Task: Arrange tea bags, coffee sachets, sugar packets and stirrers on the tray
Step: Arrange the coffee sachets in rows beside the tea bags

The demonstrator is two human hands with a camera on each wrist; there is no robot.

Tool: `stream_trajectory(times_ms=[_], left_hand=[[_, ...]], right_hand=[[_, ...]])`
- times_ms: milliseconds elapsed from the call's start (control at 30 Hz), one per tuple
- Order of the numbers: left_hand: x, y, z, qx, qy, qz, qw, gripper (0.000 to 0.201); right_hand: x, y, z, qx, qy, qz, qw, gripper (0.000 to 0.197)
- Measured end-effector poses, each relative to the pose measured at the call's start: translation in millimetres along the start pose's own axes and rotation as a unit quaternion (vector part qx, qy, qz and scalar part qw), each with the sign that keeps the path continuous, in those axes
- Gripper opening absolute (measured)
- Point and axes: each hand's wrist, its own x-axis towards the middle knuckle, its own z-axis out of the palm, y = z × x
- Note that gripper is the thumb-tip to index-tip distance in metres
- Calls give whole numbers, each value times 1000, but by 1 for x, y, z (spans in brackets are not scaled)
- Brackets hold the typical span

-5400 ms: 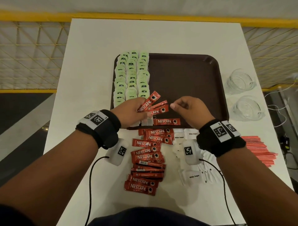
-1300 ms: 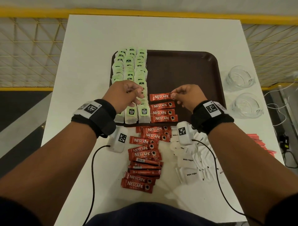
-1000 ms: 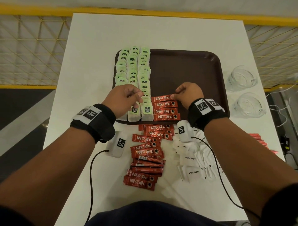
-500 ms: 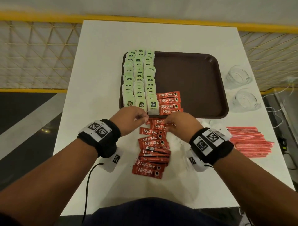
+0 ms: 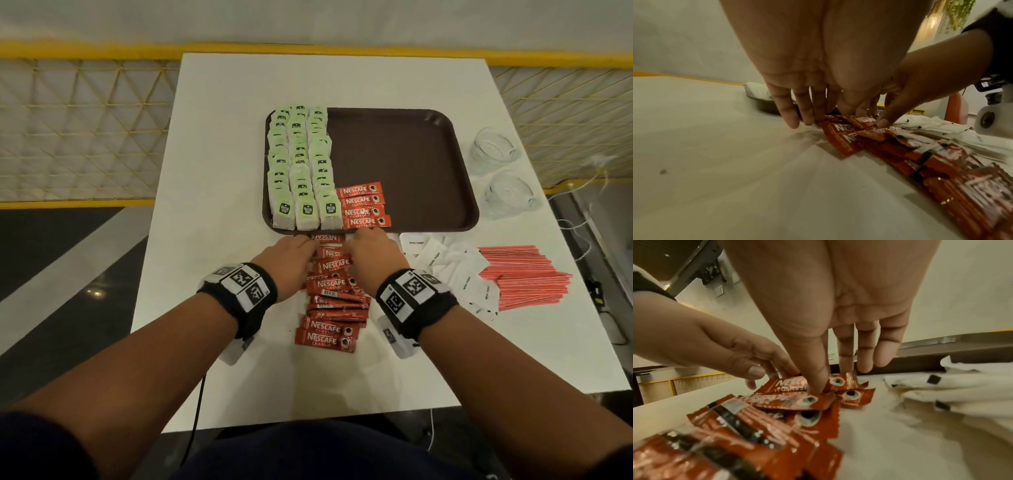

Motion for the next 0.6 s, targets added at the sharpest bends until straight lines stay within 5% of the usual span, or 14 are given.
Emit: stream_trajectory(times_ms=[600], left_hand=[[1, 3, 4, -1, 8, -50, 999, 19]], right_hand=[[-4, -5, 0, 29, -50, -12, 998, 21]])
